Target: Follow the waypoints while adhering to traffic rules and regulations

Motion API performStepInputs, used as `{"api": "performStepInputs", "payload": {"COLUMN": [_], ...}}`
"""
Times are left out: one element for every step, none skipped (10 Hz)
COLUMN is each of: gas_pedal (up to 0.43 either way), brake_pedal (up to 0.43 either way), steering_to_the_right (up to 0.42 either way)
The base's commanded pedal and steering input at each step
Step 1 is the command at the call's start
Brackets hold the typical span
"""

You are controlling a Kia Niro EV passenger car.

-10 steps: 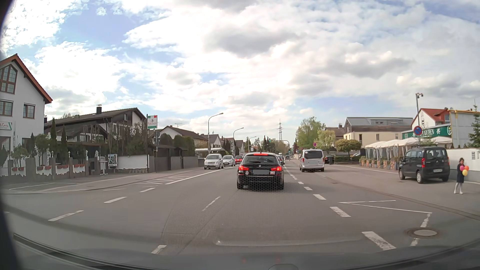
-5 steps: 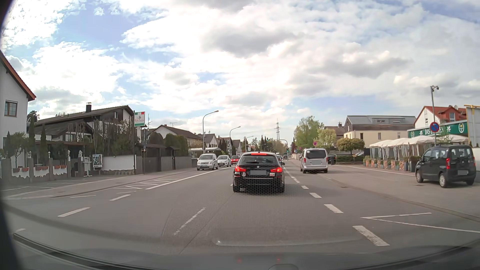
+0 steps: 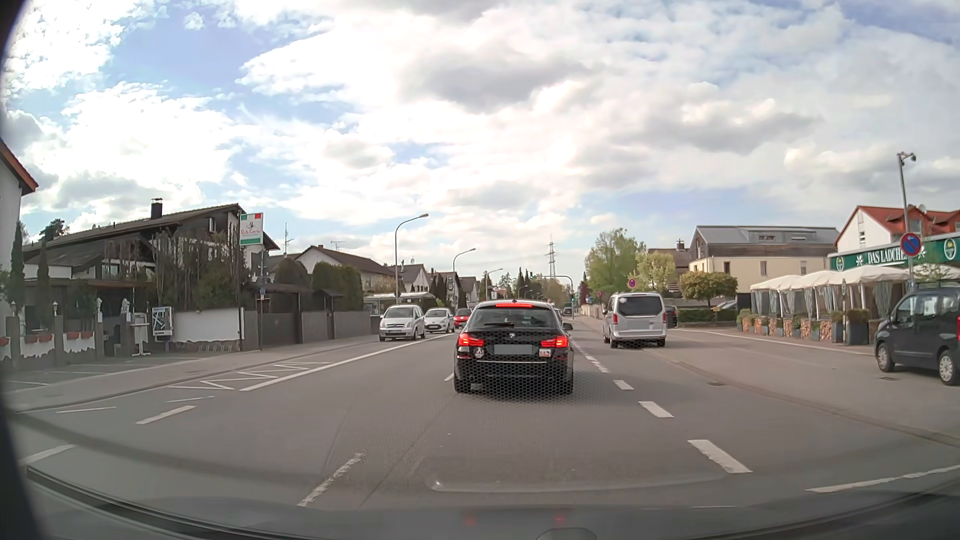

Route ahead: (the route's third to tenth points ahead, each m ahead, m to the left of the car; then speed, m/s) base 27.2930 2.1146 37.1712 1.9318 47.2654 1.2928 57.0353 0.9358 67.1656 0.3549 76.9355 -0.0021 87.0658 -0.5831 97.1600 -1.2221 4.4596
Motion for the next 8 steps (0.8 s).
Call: {"api": "performStepInputs", "payload": {"gas_pedal": [0.000, 0.000, 0.000, 0.000, 0.000, 0.000, 0.000, 0.000], "brake_pedal": [0.238, 0.244, 0.250, 0.268, 0.274, 0.280, 0.280, 0.287], "steering_to_the_right": [0.007, 0.007, 0.005, 0.003, 0.002, 0.002, 0.002, 0.002]}}
